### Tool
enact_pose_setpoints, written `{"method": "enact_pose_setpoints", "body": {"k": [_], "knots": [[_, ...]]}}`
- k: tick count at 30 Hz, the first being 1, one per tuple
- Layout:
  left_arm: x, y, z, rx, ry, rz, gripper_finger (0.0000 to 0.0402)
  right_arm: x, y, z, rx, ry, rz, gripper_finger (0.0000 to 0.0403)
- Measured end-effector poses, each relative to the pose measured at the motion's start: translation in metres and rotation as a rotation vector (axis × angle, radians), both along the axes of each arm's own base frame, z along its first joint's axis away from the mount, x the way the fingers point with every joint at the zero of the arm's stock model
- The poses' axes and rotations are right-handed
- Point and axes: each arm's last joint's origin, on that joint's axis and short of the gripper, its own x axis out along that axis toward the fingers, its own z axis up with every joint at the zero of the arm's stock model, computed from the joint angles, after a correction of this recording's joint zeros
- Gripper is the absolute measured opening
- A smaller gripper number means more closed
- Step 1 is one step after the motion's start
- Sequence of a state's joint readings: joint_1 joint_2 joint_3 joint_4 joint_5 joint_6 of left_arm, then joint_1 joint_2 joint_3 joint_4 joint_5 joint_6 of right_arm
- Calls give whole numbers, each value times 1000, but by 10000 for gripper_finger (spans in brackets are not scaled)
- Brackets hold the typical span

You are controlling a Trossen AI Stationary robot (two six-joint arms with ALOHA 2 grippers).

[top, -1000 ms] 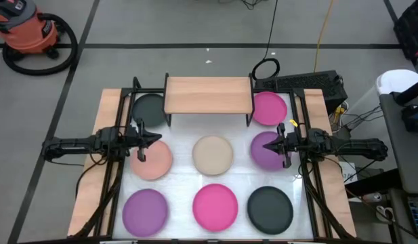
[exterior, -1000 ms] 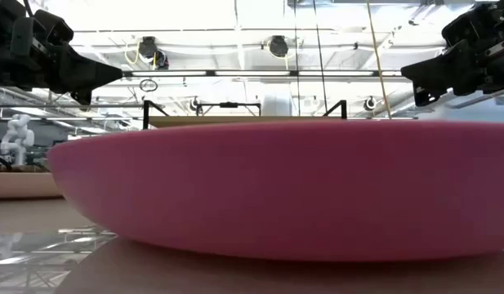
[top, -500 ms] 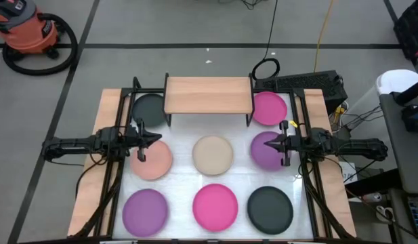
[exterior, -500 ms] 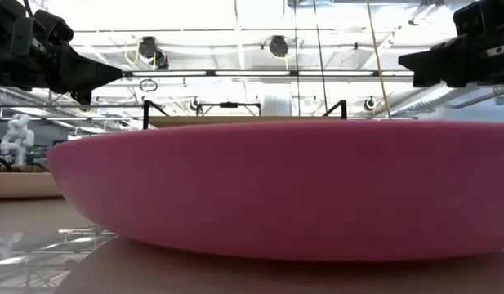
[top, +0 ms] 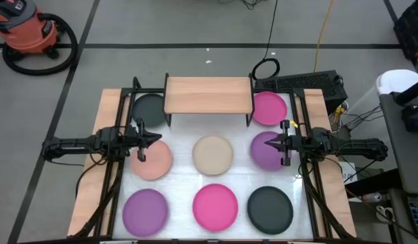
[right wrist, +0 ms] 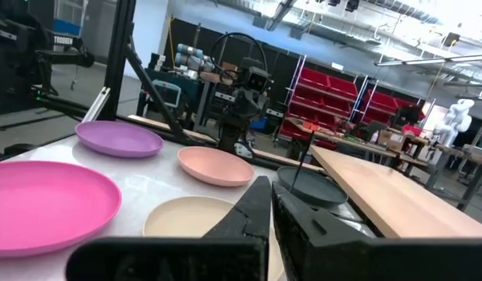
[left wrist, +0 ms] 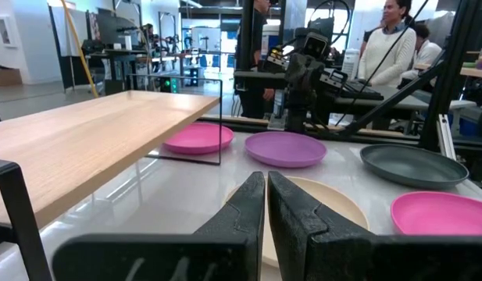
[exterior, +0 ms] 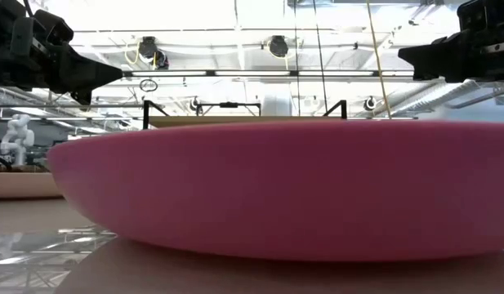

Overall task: Place and stack plates onto a shelf
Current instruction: Put the gray plate on the shelf

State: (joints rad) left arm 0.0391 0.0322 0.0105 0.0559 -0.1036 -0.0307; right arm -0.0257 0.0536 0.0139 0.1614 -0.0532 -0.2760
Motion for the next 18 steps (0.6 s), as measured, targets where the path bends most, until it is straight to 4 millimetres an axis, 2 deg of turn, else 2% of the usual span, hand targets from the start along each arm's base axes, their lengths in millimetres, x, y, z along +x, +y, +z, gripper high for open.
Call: {"method": "enact_pose_setpoints", "body": {"k": [10,14,18], "knots": [[0,0,0,0,0,0,24,0,0,0,-61,-2,-6,0],[0,0,0,0,0,0,24,0,0,1,-6,-6,1,0],[0,0,0,0,1,0,24,-1,0,7,125,-65,19,0]]}}
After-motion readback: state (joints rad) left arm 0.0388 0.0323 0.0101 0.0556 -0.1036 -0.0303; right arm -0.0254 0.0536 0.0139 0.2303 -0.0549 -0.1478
